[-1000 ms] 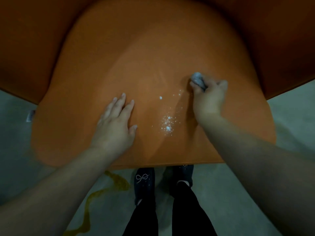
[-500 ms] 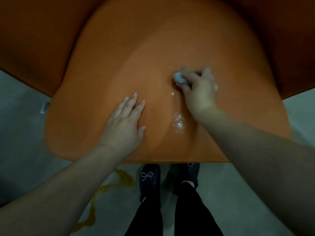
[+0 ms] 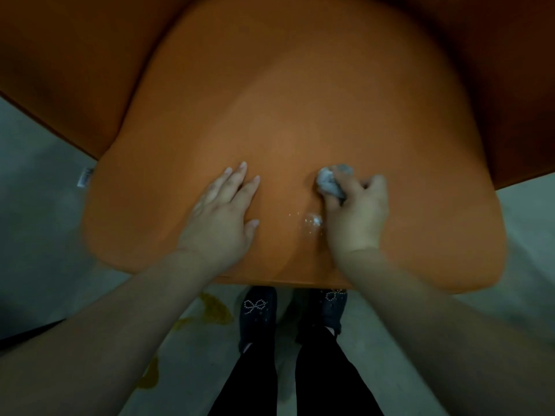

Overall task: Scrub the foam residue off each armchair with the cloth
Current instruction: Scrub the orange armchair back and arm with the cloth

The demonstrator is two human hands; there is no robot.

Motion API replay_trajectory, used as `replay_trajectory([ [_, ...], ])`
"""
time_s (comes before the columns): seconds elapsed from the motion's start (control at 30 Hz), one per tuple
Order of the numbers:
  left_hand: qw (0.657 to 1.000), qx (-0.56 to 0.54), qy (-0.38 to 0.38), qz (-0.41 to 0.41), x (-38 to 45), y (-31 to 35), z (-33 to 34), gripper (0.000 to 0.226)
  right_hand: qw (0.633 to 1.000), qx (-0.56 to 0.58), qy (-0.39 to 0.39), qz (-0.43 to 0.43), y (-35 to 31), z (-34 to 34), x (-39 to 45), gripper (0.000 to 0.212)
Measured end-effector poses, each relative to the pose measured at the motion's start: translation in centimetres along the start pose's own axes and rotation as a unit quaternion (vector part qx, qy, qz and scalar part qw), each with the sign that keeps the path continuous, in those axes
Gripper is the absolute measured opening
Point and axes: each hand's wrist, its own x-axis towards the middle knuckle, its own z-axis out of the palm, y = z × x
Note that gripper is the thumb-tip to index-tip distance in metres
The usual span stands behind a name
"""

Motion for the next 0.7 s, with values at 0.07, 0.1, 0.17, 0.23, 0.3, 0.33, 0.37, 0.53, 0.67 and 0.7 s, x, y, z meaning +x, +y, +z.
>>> replay_trajectory([
  [0.07, 1.000, -0.014, 0.013, -0.004, -0.1, 0.1, 0.1, 0.065, 0.999, 0.034, -0.001, 0.007, -2.1, 2.0, -3.2, 0.039],
  [0.1, 0.999, -0.024, 0.025, -0.011, -0.4, 0.1, 0.1, 0.063, 0.999, 0.051, -0.006, -0.006, -3.2, 2.9, -4.5, 0.040],
  [0.17, 0.998, -0.031, 0.049, -0.038, -1.0, -0.3, 0.0, 0.060, 0.996, 0.082, -0.016, -0.036, -4.7, 3.6, -5.6, 0.042],
  [0.23, 0.995, -0.027, 0.073, -0.066, -1.7, -1.0, -0.2, 0.058, 0.996, 0.073, -0.003, -0.047, -4.3, 2.9, -4.5, 0.040],
  [0.3, 0.992, -0.019, 0.085, -0.092, -2.5, -2.1, -0.4, 0.057, 0.998, 0.044, 0.026, -0.031, -2.3, 1.5, -2.9, 0.039],
  [0.33, 0.991, -0.016, 0.088, -0.103, -2.7, -2.6, -0.6, 0.056, 0.998, 0.045, 0.042, -0.004, -1.3, 0.8, -2.2, 0.037],
  [0.37, 0.990, -0.014, 0.090, -0.112, -2.9, -3.1, -0.7, 0.056, 0.997, 0.058, 0.054, 0.026, -0.5, 0.5, -1.9, 0.036],
  [0.53, 0.988, -0.028, 0.092, -0.124, -3.1, -3.4, -0.9, 0.057, 0.992, 0.111, 0.034, 0.046, -4.4, 4.4, -5.8, 0.036],
  [0.67, 0.988, -0.022, 0.095, -0.123, -3.0, -4.0, -1.1, 0.057, 0.991, 0.124, -0.026, -0.053, -7.6, 6.1, -7.8, 0.045],
  [0.7, 0.987, -0.020, 0.097, -0.127, -3.1, -4.3, -1.2, 0.057, 0.991, 0.115, -0.025, -0.064, -7.0, 5.6, -7.0, 0.045],
])
